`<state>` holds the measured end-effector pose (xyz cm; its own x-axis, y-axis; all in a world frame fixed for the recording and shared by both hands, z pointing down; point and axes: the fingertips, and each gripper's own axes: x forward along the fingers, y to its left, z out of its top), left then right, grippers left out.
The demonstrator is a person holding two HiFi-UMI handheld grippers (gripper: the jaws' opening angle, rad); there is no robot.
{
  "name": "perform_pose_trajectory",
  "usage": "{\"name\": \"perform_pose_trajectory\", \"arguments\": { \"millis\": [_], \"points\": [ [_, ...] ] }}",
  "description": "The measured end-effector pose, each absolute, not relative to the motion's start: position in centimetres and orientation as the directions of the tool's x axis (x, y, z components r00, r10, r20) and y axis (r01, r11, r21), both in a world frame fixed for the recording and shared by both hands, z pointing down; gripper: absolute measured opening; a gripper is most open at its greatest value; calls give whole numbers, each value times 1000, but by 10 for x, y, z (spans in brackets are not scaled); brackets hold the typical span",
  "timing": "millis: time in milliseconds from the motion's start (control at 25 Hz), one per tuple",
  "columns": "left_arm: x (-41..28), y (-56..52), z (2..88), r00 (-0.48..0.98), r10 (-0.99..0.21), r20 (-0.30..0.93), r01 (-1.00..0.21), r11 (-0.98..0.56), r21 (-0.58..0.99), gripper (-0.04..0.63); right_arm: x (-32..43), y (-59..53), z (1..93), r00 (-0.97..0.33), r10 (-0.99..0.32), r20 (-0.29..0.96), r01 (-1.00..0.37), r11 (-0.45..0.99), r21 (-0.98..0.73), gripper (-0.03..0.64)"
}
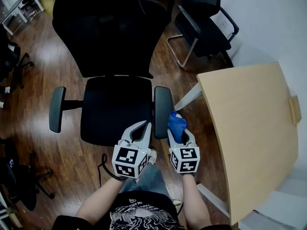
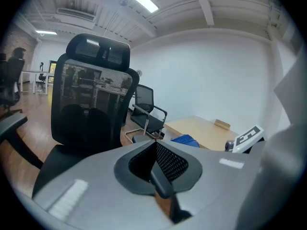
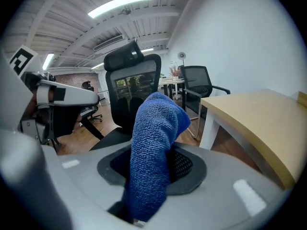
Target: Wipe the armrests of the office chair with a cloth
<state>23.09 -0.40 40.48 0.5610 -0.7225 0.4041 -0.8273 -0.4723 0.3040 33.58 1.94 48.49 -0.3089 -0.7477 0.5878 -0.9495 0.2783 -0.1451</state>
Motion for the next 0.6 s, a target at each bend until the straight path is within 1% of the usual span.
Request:
{"name": "perform_pose_trajectory", "arguments": {
  "millis": [240,440,600],
  "points": [
    [223,-1,404,562,-726,396,-827,-470,310,5,319,43,484,-312,-751,582,-949,275,-153,147],
    [214,1,404,554,-734,393,-830,-450,330,5,285,55,482,-365,-726,582,-928,334,-165,147],
    [202,2,404,541,-744,392,-838,-437,327,5,261,43,474,-405,-708,579,-908,387,-161,147]
  ]
}}
